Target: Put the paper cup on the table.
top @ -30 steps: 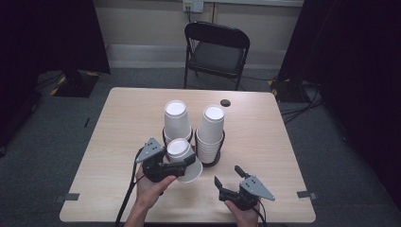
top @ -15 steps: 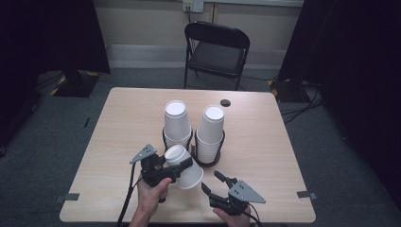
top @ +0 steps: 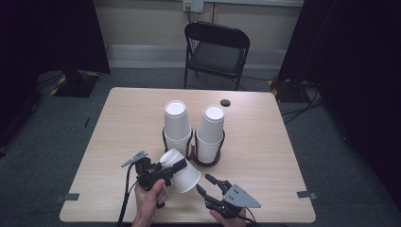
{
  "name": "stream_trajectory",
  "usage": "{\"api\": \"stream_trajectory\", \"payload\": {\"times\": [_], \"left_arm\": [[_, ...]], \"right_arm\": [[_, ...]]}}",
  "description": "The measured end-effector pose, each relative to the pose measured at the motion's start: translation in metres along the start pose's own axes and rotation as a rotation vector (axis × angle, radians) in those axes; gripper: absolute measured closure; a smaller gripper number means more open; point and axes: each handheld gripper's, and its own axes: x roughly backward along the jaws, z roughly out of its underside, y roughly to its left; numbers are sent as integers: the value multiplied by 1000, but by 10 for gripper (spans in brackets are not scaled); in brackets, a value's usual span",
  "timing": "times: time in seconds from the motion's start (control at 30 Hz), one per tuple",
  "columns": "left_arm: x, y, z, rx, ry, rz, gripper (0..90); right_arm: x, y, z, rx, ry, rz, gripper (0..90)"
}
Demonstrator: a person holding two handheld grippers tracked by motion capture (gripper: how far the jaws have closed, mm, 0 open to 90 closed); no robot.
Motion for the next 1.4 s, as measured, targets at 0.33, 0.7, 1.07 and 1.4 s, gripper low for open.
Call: {"api": "stream_trajectory", "payload": {"times": [0.33, 0.7, 1.07, 1.4], "left_arm": [[3, -11, 1, 3, 5, 21, 216], [-7, -15, 6, 18, 34, 60, 215], [-11, -13, 11, 29, 33, 83, 188], [-10, -10, 3, -3, 9, 66, 162]], "right_arm": [[-18, 5, -4, 93, -49, -24, 533], [-33, -1, -9, 134, -72, -10, 622], [-29, -4, -7, 118, -80, 38, 821], [-25, -2, -8, 124, -78, 25, 858]]}}
